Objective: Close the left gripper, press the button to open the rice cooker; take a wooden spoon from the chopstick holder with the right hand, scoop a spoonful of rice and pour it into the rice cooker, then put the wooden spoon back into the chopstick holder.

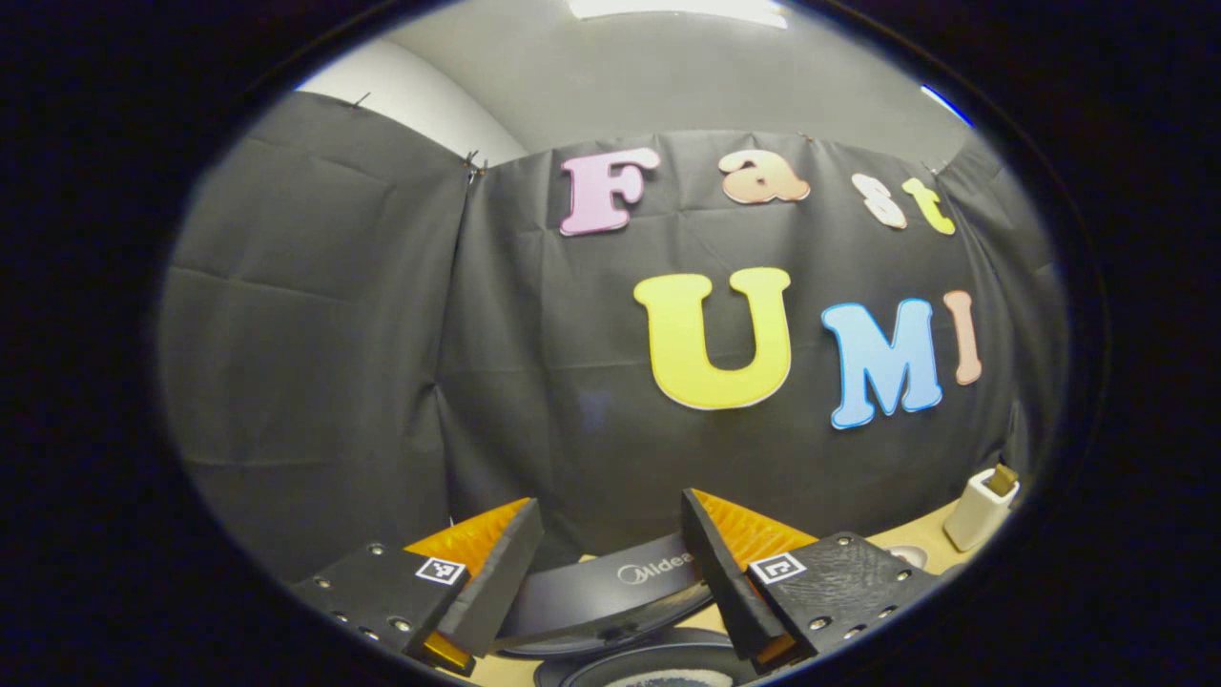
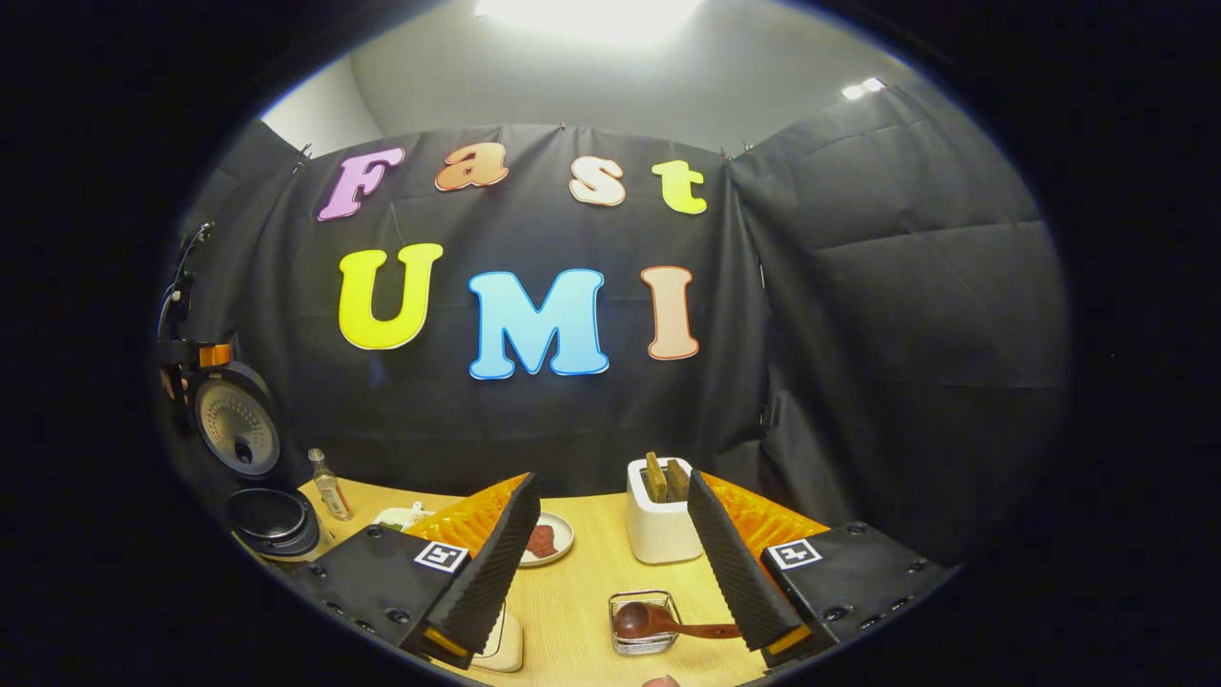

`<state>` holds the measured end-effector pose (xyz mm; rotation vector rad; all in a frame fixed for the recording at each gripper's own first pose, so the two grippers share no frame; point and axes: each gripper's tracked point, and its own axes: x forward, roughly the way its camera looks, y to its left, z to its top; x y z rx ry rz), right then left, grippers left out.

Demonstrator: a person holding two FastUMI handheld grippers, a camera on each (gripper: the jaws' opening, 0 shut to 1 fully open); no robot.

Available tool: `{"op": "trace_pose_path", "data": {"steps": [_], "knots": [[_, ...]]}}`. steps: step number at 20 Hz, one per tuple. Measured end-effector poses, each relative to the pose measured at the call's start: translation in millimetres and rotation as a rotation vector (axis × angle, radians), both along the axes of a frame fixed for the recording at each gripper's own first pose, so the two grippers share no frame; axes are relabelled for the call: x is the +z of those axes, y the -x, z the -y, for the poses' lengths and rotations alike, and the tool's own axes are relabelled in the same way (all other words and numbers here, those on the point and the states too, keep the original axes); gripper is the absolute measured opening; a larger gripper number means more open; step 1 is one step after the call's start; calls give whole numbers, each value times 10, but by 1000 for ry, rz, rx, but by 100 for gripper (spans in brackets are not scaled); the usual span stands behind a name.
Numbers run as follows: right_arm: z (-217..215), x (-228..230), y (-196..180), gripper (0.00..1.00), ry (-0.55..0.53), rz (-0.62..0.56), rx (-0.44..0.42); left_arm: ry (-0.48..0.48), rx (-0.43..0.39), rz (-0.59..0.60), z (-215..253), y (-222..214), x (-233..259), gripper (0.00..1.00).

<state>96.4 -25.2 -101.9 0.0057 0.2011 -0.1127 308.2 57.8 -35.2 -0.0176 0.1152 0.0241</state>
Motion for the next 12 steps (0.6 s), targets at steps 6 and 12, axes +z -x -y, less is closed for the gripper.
{"op": "trace_pose_path", "data": {"steps": [6, 12], "knots": [[-59, -43, 50, 98, -7, -20, 58, 8, -11, 9, 126, 270, -26, 92], [11, -59, 123, 98, -24, -28, 95, 11, -23, -22, 327, 604, -134, 96]]}}
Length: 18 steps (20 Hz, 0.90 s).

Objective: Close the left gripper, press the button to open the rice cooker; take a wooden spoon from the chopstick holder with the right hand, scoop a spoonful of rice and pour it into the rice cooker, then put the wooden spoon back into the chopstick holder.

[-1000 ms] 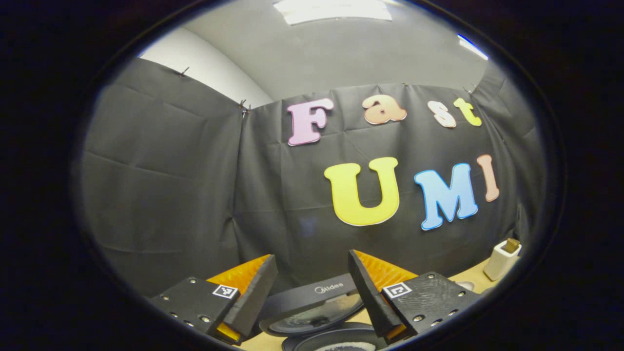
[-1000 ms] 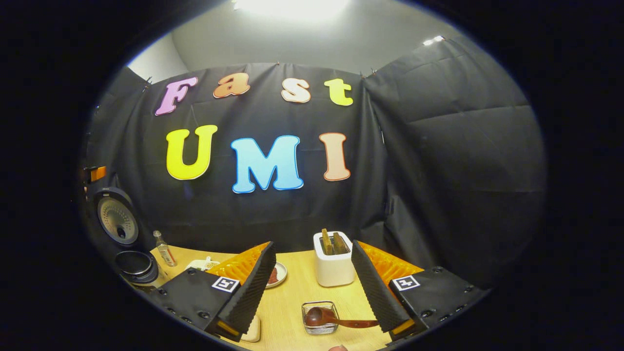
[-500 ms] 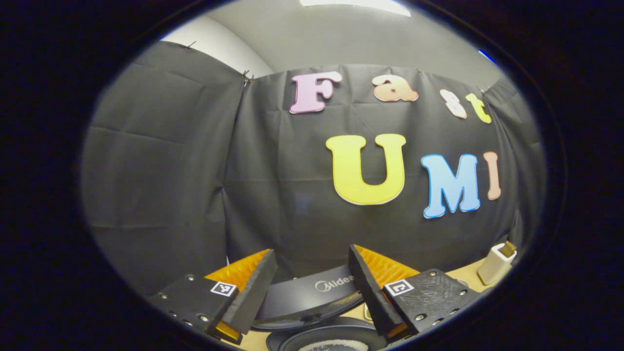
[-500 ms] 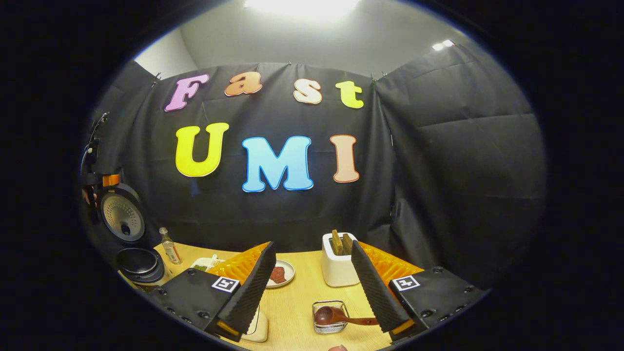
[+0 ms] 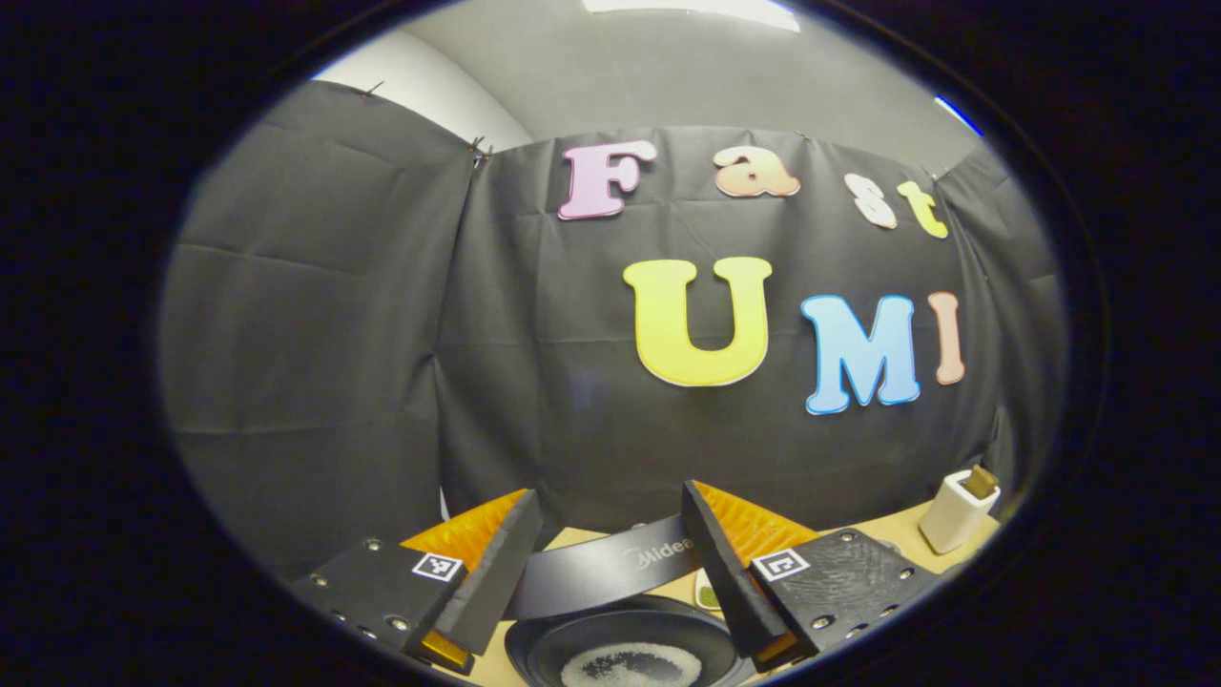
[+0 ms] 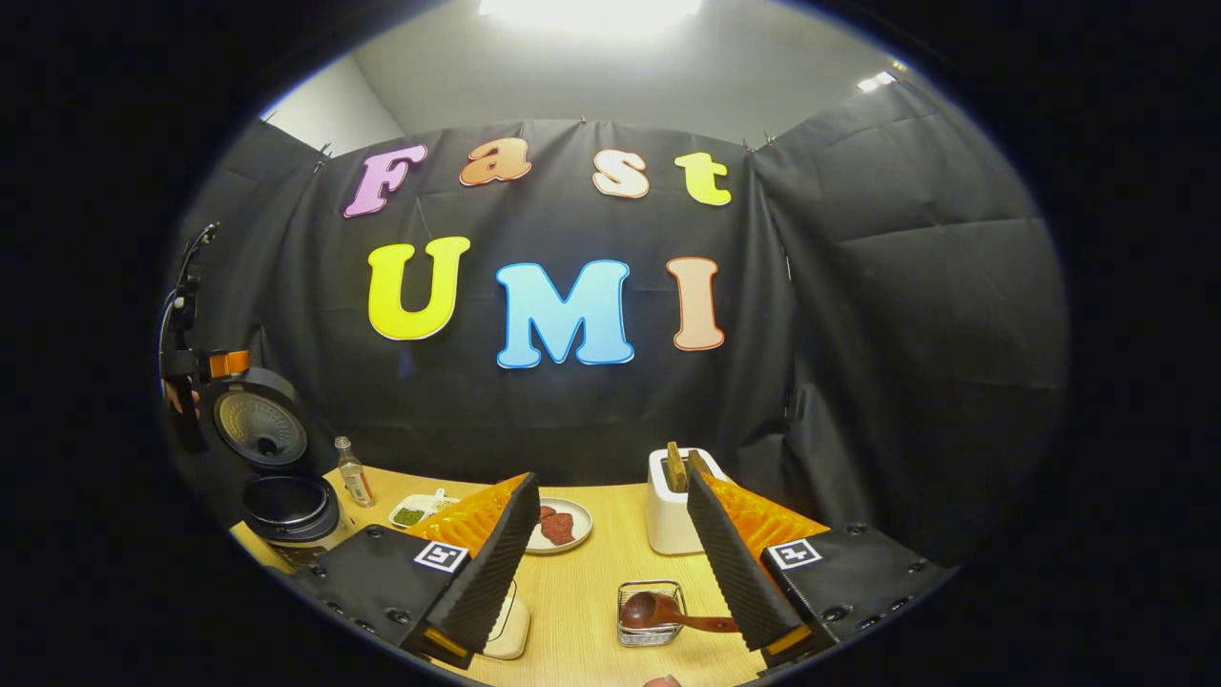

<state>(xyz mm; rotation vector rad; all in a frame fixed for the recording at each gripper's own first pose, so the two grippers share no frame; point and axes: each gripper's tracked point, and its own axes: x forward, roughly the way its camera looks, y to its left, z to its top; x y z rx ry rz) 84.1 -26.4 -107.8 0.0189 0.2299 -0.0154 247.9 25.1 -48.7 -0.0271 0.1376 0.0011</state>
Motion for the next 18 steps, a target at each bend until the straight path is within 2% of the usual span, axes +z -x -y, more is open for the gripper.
{"op": "trace_pose_path", "data": {"steps": [9, 16, 18], "knots": [[213, 16, 129, 98, -16, 0, 38, 15, -5, -65, 317, 502, -346, 92], [417, -10, 272, 98, -13, -10, 59, 8, -8, -117, 513, 777, -705, 96], [464, -13, 306, 98, -13, -11, 63, 11, -5, -134, 568, 893, -836, 93]]}}
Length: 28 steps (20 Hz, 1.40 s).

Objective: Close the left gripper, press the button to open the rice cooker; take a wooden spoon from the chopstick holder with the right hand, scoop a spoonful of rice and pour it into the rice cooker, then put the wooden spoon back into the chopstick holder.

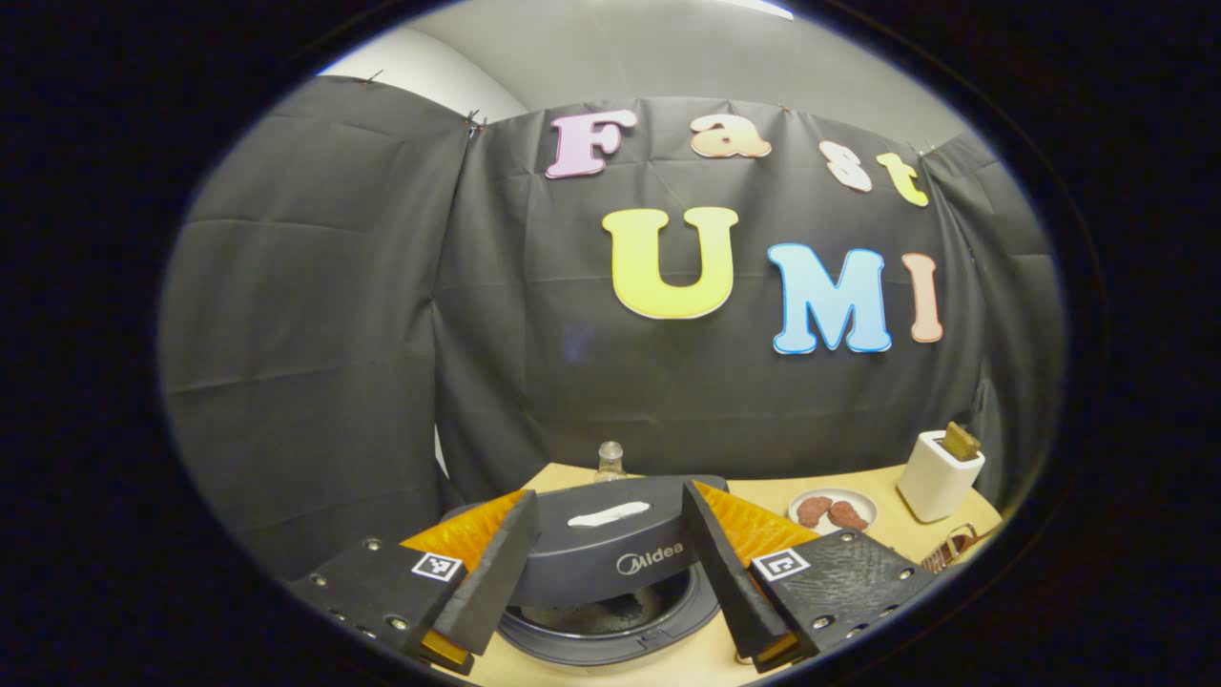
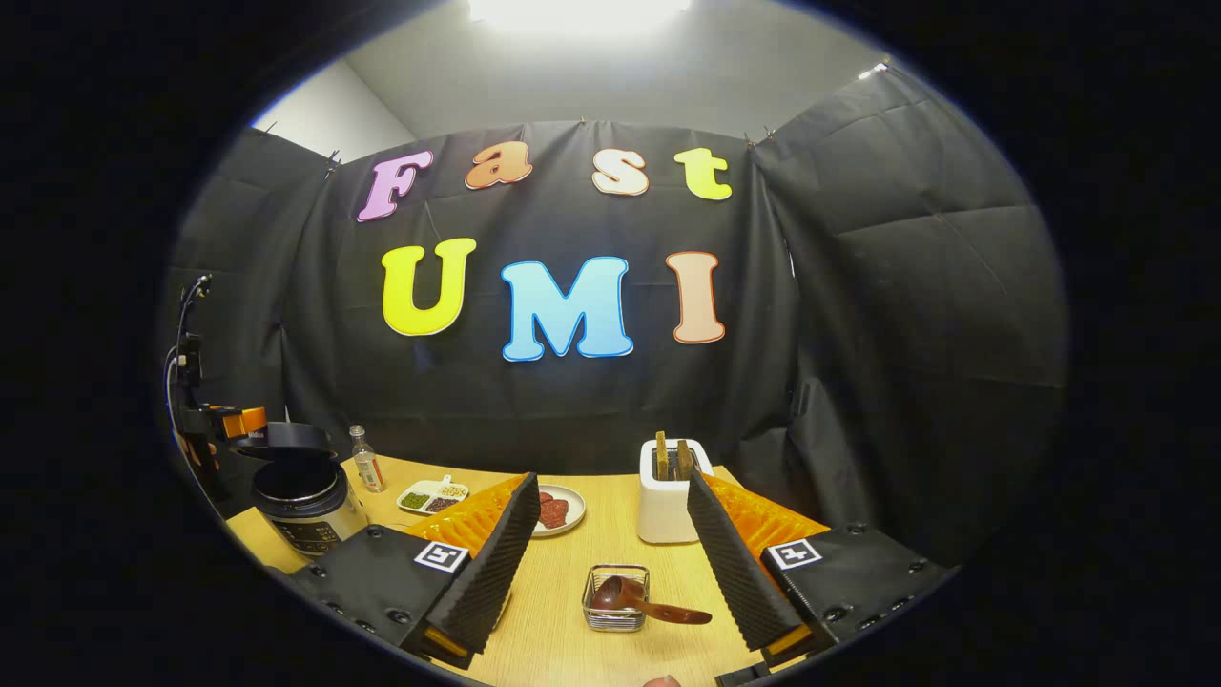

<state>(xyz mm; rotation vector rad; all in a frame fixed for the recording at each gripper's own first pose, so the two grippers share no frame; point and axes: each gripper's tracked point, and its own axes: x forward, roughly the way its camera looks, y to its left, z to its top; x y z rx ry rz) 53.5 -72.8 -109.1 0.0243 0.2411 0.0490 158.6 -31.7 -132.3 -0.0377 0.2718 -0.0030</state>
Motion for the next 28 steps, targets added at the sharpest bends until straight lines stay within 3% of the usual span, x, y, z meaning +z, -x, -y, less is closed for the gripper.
{"op": "trace_pose_path", "data": {"steps": [20, 25, 28], "knots": [[370, -104, 393, 98, 38, -49, 16, -103, 14, -113, 285, 475, -1004, 96], [375, -103, 421, 98, 47, -52, 25, -92, 28, -163, 290, 559, -1185, 95], [345, -79, 462, 98, 38, -39, 40, -156, 12, -95, 304, 535, -1101, 100]]}}
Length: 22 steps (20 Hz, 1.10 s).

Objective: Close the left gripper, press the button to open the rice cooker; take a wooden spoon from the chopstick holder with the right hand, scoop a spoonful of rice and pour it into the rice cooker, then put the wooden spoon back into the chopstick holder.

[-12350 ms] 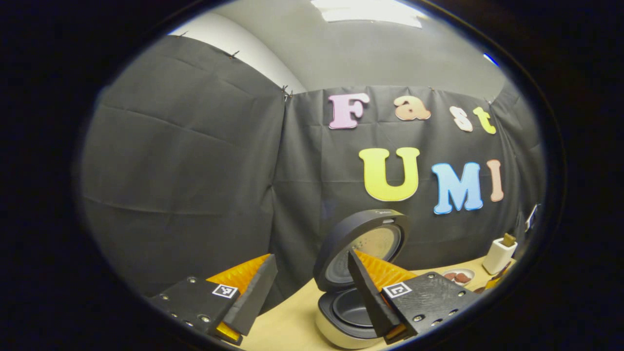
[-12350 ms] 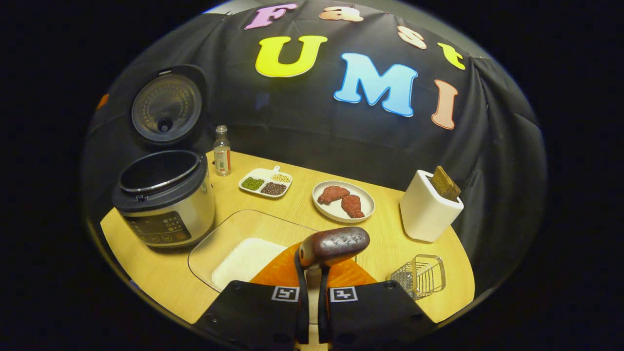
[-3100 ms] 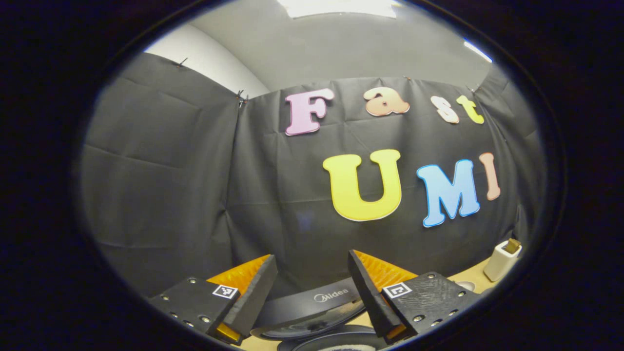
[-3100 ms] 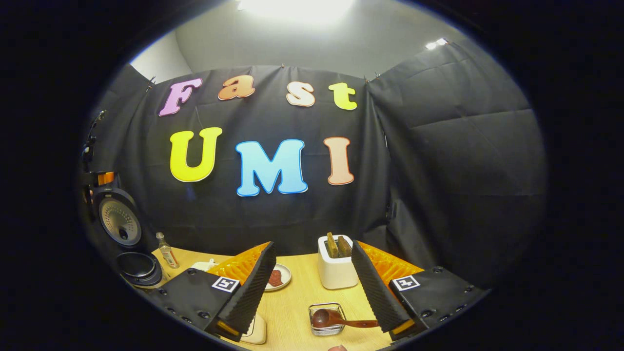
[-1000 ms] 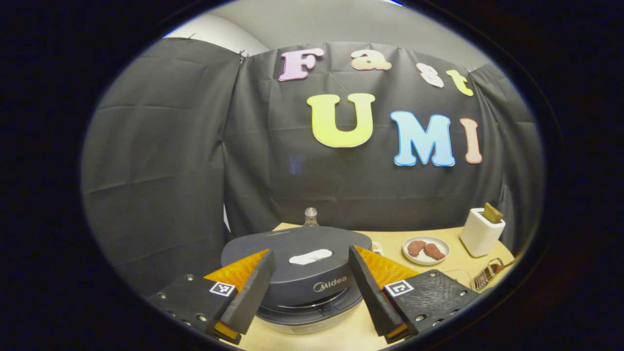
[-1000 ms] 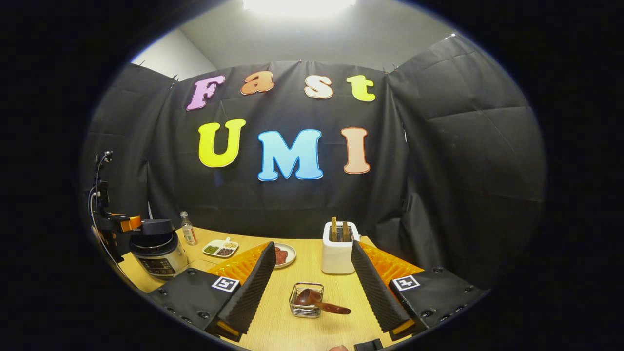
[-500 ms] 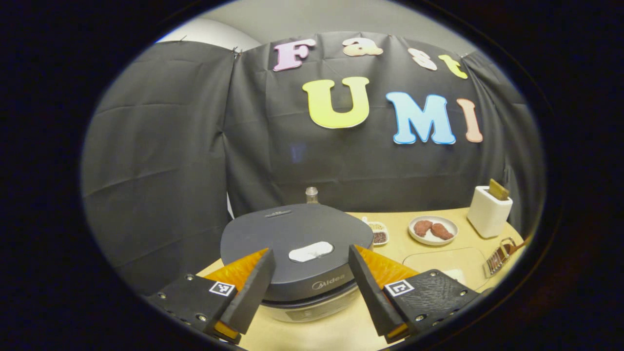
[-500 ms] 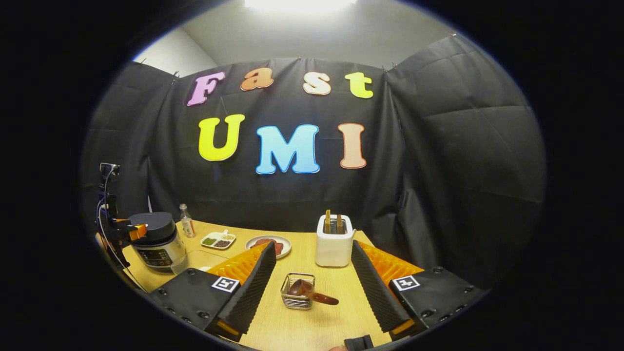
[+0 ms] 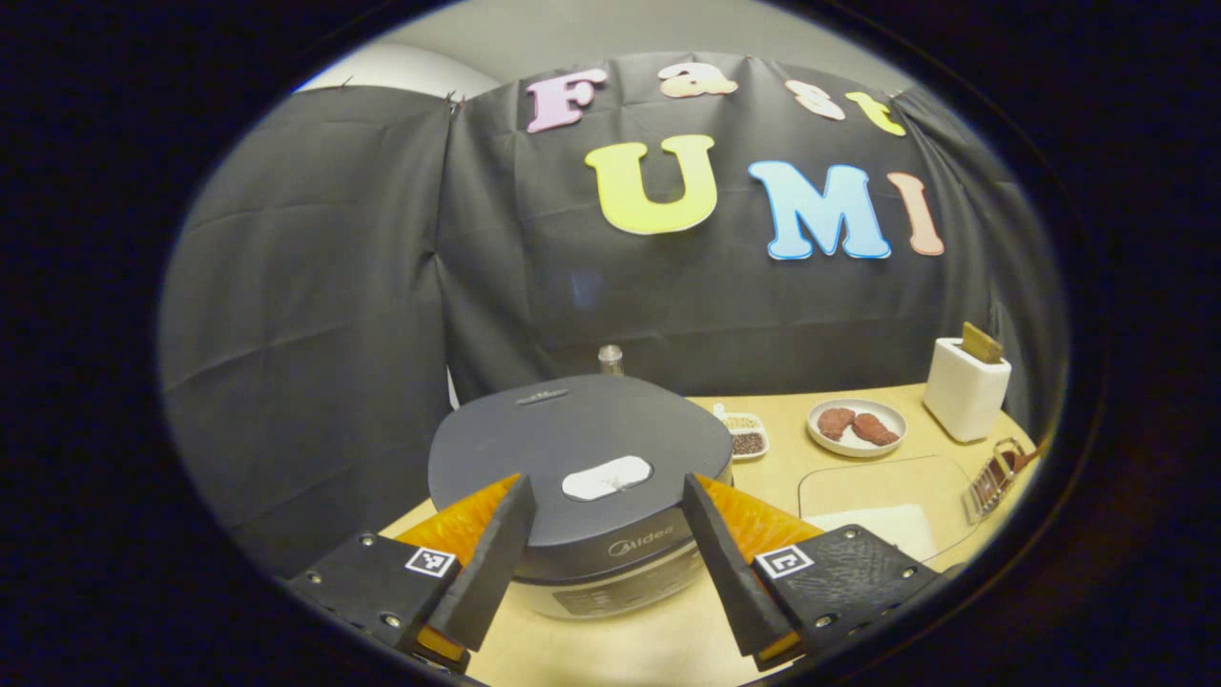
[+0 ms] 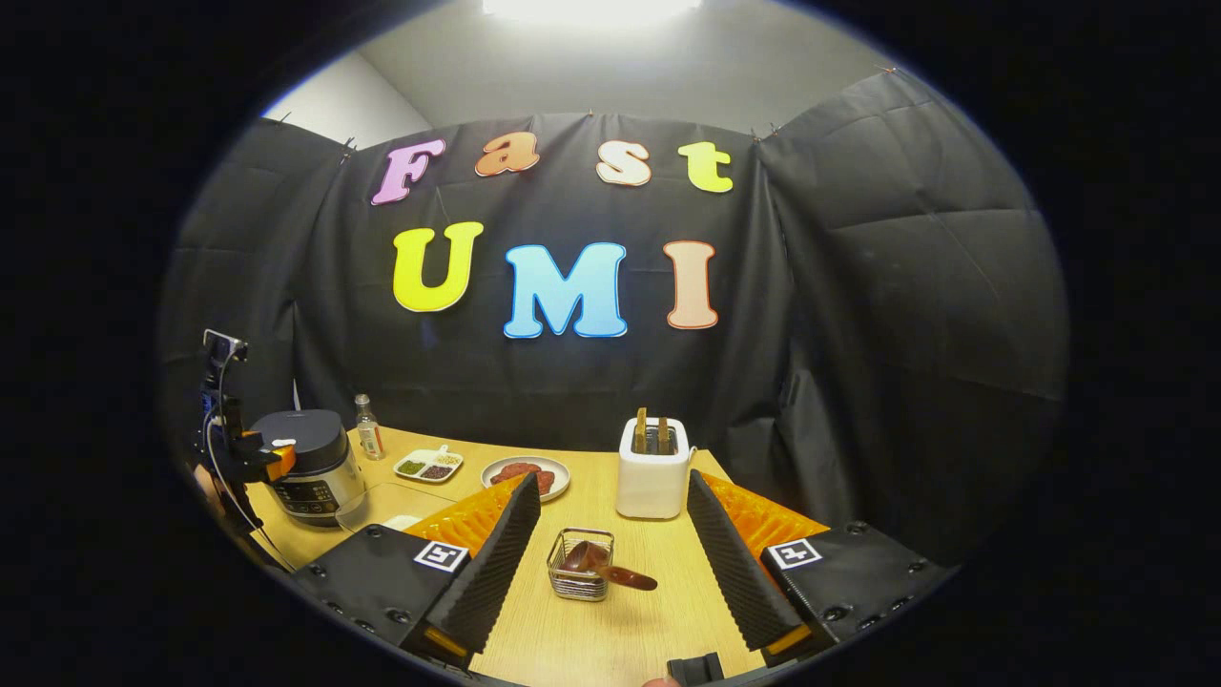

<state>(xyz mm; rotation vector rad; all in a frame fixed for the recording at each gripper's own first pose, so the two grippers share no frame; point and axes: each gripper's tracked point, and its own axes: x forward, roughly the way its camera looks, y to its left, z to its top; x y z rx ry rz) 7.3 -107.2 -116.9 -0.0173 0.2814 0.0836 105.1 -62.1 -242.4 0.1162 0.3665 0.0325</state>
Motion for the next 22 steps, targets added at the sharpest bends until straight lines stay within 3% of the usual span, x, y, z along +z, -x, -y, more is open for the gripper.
{"op": "trace_pose_path", "data": {"steps": [5, 11, 18, 19, 20, 21, 22], "knots": [[-145, 44, 17, 98, -11, 11, 62, 15, 4, 105, -8, 35, 481, 92], [-401, 312, -9, 98, -42, 86, 89, 103, -68, 227, 307, 422, 1376, 94], [-830, 696, 177, 98, -8, 168, 131, 114, -107, 326, 60, 960, 2157, 92], [-865, 722, 216, 94, -4, 179, 129, 113, -112, 345, 25, 1036, 2246, 92], [-894, 710, 265, 100, -5, 178, 124, 110, -117, 357, -9, 1108, 2311, 92], [-951, 696, 338, 96, -17, 174, 130, 107, -124, 363, -24, 1186, 2346, 92], [-1014, 711, 388, 100, -26, 174, 133, 104, -134, 370, -35, 1252, 2379, 92]]}}
